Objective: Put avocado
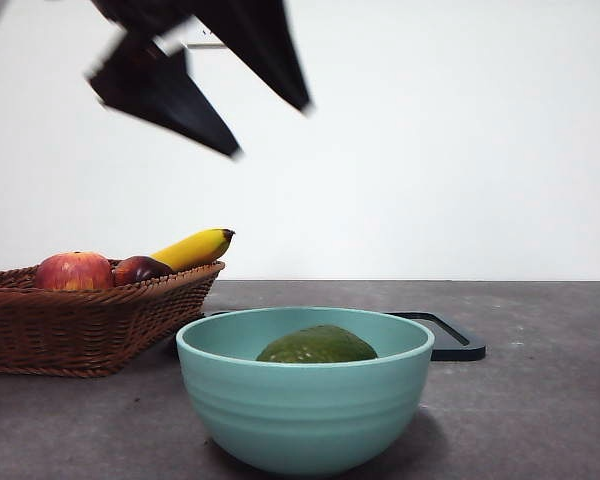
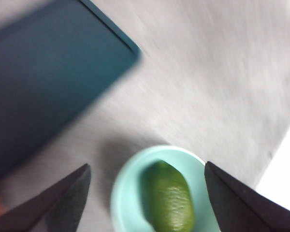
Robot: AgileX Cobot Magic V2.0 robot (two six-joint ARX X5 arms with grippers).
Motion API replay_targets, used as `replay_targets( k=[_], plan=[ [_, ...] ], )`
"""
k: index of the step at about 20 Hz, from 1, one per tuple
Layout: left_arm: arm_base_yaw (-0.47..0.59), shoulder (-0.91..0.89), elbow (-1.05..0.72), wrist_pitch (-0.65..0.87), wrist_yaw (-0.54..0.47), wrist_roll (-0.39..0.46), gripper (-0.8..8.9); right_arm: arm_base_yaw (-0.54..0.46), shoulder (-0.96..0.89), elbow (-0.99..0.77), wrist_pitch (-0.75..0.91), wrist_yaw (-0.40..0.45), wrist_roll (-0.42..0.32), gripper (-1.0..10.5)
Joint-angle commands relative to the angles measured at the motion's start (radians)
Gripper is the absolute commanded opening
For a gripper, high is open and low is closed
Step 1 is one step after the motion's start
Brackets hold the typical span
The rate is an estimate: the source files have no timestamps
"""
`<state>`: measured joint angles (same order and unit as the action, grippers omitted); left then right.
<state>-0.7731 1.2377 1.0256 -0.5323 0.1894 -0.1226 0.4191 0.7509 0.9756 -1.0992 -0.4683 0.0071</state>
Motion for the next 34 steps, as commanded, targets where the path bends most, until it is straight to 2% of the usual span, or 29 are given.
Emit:
replay_targets(
  k=[1,4,9,12,16,18,30,32,34],
  plan=[
    [0.056,-0.076,0.021,-0.037,0.003,-0.006,3.82,0.007,0.019,0.019,0.007,0.002,0.009,3.8],
    [0.159,-0.168,0.021,-0.134,0.024,0.014,3.82,0.007,0.055,0.019,0.023,0.001,0.011,3.8],
    [0.292,-0.275,0.013,-0.299,0.166,0.083,3.75,0.007,0.148,0.019,0.093,-0.002,0.011,3.8],
    [0.304,-0.314,0.013,-0.417,0.299,0.140,3.74,0.017,0.227,0.019,0.132,-0.002,0.012,3.8],
    [0.301,-0.330,0.013,-0.515,0.393,0.190,3.74,0.062,0.341,0.019,0.197,-0.002,0.012,3.8],
    [0.301,-0.330,0.013,-0.523,0.394,0.191,3.74,0.091,0.399,0.019,0.233,0.006,0.012,3.8],
    [0.301,-0.330,0.013,-0.521,0.394,0.193,3.74,0.251,0.701,0.019,0.462,0.190,0.020,3.7],
    [0.301,-0.330,0.013,-0.521,0.394,0.193,3.74,0.273,0.735,0.019,0.486,0.212,0.019,3.1],
    [0.301,-0.330,0.013,-0.521,0.394,0.193,3.74,0.287,0.764,0.019,0.510,0.216,0.019,3.1]
  ],
)
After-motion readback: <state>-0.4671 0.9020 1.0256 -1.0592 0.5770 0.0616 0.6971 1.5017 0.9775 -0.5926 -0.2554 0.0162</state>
